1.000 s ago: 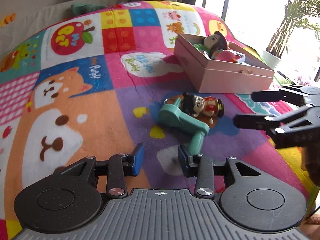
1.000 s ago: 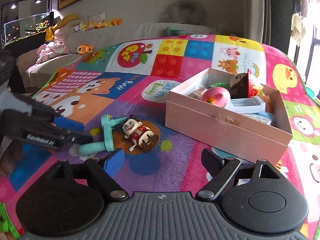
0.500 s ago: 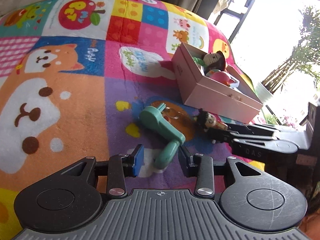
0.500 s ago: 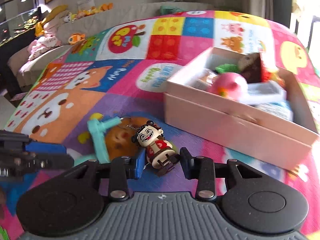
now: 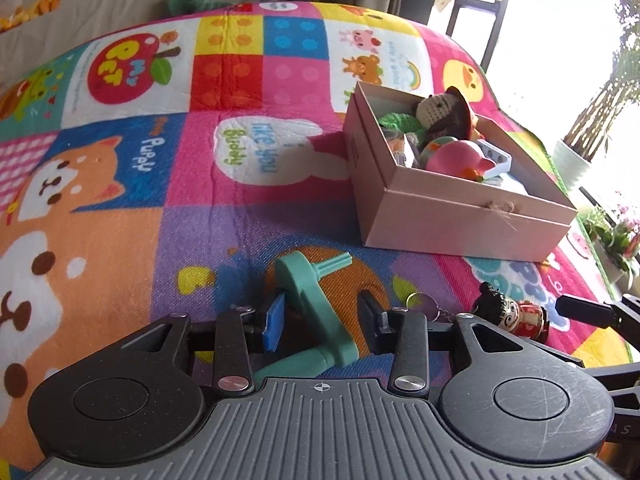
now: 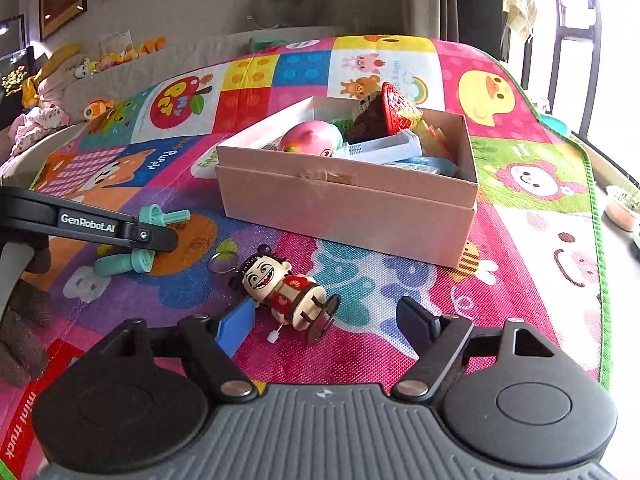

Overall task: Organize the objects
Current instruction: 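Grasp the green teether with the left tool while the right tool grasps the boy figurine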

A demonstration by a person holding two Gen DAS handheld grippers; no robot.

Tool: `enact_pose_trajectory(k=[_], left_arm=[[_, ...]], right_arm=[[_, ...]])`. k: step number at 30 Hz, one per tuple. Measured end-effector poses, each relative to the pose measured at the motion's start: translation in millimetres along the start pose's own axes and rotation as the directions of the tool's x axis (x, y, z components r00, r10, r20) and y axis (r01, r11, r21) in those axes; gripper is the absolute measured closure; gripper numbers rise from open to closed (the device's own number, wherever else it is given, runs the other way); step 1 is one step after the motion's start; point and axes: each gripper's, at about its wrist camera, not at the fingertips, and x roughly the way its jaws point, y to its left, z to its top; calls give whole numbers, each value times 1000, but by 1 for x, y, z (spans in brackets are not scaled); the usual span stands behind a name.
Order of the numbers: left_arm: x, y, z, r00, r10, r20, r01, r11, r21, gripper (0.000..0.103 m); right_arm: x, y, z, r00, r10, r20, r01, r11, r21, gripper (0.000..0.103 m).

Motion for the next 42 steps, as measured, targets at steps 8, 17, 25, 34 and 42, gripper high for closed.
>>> enact_pose_trajectory(k=[8,17,25,34,42], left_arm=[[-14,-6,-18,1000,8,17,-10,995,96,62],[-46,5,-51,997,-49,58,41,992,122,66],[-53,12,-58,995,-71,70,64,993,99,66],[-53,12,-59,995,-68,75,61,994,91,65],[-53,17,-59,993,-84,81,80,996,50,65]], right_arm=[[6,2,2,999,-8,-32,8,1000,-2,23],[9,3,1,998,-35,-47,35,999,0,18],[11,-4,1,989,-135,-54,138,988,64,18],[10,1,8,998,-6,-55,13,991,133,17],[22,21,24,998,1,-69,4,997,75,38]])
